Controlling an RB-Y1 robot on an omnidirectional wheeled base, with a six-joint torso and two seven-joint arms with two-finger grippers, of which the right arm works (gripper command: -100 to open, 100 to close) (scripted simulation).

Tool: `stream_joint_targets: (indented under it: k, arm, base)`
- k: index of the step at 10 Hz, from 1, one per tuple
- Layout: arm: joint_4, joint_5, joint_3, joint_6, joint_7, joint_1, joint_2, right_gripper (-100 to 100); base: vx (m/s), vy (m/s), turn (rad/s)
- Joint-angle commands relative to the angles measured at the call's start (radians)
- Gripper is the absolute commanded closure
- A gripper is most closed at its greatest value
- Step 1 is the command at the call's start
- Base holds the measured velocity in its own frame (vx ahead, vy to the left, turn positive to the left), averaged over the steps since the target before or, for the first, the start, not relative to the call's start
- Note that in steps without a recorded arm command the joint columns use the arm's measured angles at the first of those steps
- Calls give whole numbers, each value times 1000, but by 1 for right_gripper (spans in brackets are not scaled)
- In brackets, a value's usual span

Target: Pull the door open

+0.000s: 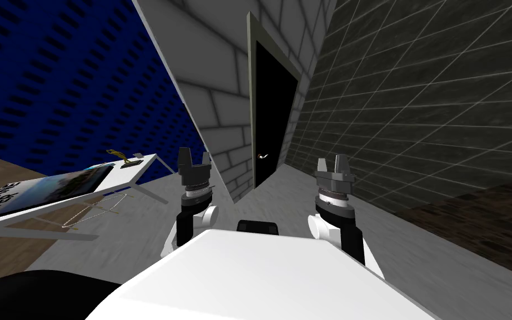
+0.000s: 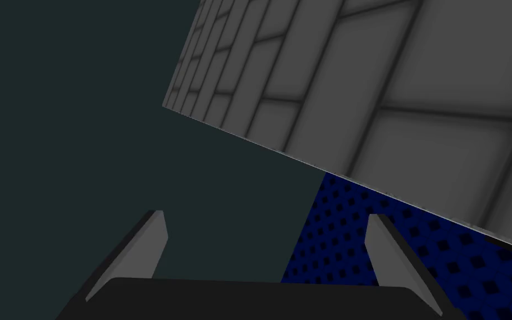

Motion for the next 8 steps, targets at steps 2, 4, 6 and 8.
stream_joint_targets:
  k: [2,4,6,8]
  arm:
    - [56,-5,7,-8,-15,-20,-13,-100]
    - [101,-9,13,-15,-27,-37,-23,-100]
    - [155,-13,21,-24,-43,-58,-37,-100]
    - [193,-16,25,-29,-53,-70,-44,-100]
  base:
    - [43,-30,112]
    - [63,-28,95]
    - [64,-32,116]
    - [66,-44,91]
